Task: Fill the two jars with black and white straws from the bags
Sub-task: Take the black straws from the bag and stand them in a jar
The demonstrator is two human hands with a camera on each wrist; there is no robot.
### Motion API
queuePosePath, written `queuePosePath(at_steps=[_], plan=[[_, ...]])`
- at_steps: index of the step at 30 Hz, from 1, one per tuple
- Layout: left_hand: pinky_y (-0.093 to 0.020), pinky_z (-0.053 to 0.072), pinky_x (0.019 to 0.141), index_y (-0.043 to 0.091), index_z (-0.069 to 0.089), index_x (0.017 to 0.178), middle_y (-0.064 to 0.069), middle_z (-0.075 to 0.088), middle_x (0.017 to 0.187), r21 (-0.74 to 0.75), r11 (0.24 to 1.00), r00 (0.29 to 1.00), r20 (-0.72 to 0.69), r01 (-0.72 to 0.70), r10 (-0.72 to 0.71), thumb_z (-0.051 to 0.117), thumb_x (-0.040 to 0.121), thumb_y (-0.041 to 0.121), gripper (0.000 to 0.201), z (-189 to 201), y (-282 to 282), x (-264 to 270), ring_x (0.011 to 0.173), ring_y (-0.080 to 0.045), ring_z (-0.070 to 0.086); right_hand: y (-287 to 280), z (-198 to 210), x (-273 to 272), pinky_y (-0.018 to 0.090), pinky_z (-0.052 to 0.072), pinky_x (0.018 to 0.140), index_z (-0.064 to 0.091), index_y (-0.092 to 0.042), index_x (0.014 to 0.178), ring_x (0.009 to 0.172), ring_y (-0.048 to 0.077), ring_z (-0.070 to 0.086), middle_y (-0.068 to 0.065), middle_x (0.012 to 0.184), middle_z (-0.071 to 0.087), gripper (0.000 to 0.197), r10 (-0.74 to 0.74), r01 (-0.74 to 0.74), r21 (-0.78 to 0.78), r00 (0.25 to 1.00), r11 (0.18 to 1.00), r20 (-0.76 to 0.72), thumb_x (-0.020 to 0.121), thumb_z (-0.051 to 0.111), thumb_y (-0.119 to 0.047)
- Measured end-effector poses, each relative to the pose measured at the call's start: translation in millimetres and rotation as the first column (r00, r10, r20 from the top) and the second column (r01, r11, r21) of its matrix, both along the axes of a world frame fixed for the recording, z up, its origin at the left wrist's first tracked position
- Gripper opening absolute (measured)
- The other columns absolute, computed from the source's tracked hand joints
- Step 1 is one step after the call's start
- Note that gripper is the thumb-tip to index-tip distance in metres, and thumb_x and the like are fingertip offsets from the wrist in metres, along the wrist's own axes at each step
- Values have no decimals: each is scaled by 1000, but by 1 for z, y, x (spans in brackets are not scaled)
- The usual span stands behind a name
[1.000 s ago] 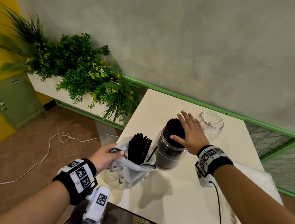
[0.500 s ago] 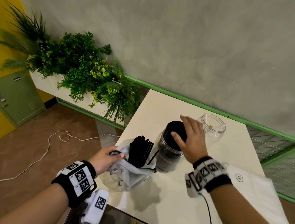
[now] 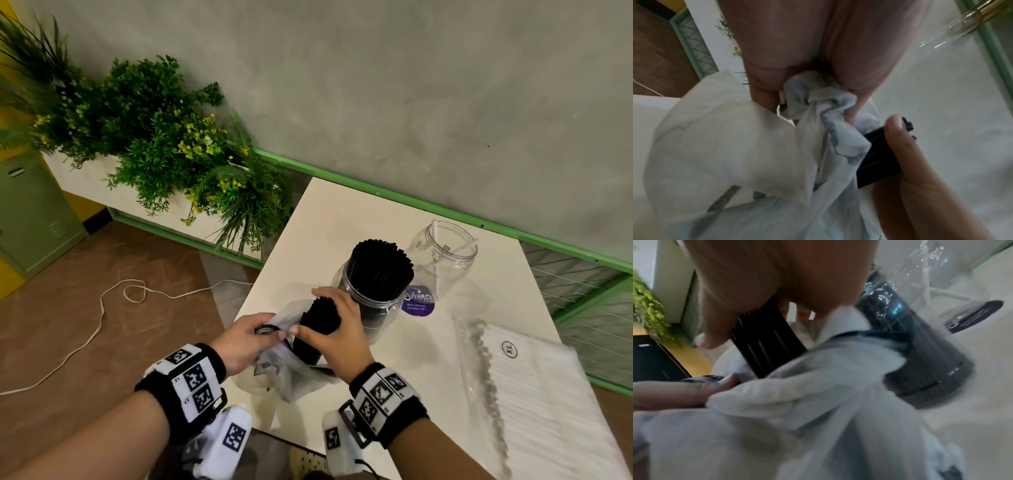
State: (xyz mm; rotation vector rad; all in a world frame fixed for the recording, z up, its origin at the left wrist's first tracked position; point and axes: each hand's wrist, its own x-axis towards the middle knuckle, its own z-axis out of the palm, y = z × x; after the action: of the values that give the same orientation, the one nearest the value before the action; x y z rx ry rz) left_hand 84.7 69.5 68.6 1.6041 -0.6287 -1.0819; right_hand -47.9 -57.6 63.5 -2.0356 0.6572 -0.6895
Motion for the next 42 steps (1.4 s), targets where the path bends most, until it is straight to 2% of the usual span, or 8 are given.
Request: queuePosePath(at_steps=[7, 14, 21, 28, 34, 36, 38, 42], plan=[[-27, 39, 58, 10, 59, 74, -4, 56, 69, 23, 999, 999, 36, 34, -35, 61, 89, 7, 15, 0, 2, -5, 68, -20, 50, 21, 3, 12, 17, 40, 86, 66, -17, 84, 96, 8, 52, -10, 94, 58, 20, -91, 84, 68, 989, 994, 118, 68, 71, -28], [-35, 45, 77, 7, 67, 89, -12, 64, 84, 0, 1000, 1000, 22, 4, -4, 65, 85, 8, 4, 9, -4, -4, 79, -22, 58, 14, 22, 7, 20, 49, 78, 65, -3, 88, 83, 10, 63, 5, 86, 69, 15, -145, 33, 348, 942, 937, 301, 76, 66, 6], [-34, 47, 78, 16, 68, 90, -12, 68, 87, 77, 997, 998, 59, 24, -28, 60, 90, 8, 11, 7, -8, -2, 80, -24, 62, 3, 23, 5, 38, 49, 83, 62, -15, 82, 80, 18, 61, 2, 78, 66, 18, -233, 73, 454, 922, 888, 308, 74, 67, 1], [-34, 49, 73, 16, 67, 84, -8, 68, 80, 85, 995, 995, 83, -61, 54, 59, 91, 9, 13, 9, -9, -1, 74, -23, 62, 5, 34, -22, 23, 51, 78, 60, -10, 92, 82, 20, 63, 11, 84, 65, 26, -170, 55, 287, 904, 956, 393, 78, 67, 10], [-29, 48, 82, 24, 64, 95, 2, 68, 93, 69, 996, 969, 237, 50, -65, 59, 90, 7, 19, 11, -13, -10, 88, -17, 62, 17, -9, -40, 21, 50, 73, 61, -14, 90, 76, 12, 62, 4, 82, 67, 25, -172, 98, 293, 956, 951, 237, 76, 73, 2], [-24, 42, 93, 32, 54, 119, 8, 55, 118, 128, 989, 855, 501, 74, -129, 60, 89, 12, 37, 7, -10, -17, 108, -12, 53, 19, -24, -40, 27, 53, 73, 65, -12, 89, 77, 13, 64, 6, 82, 70, 21, -231, 140, 372, 950, 917, 210, 77, 73, 3], [-27, 38, 96, 34, 46, 130, 10, 44, 127, 95, 994, 624, 773, 61, -112, 61, 84, 12, 54, 8, -3, -26, 114, -13, 44, 19, -37, -38, 37, 56, 75, 68, -11, 90, 79, 19, 68, 4, 81, 72, 17, -303, 214, 435, 942, 874, 146, 75, 75, -6], [-30, 45, 72, 38, 58, 104, 8, 52, 101, 181, 958, 137, 967, 220, -214, 73, 59, 22, 50, 5, 10, -40, 90, -17, 51, 13, -56, -39, 49, 57, 71, 68, -8, 82, 75, 28, 69, 8, 76, 72, 15, -401, 339, 470, 915, 815, 36, 72, 78, -12]])
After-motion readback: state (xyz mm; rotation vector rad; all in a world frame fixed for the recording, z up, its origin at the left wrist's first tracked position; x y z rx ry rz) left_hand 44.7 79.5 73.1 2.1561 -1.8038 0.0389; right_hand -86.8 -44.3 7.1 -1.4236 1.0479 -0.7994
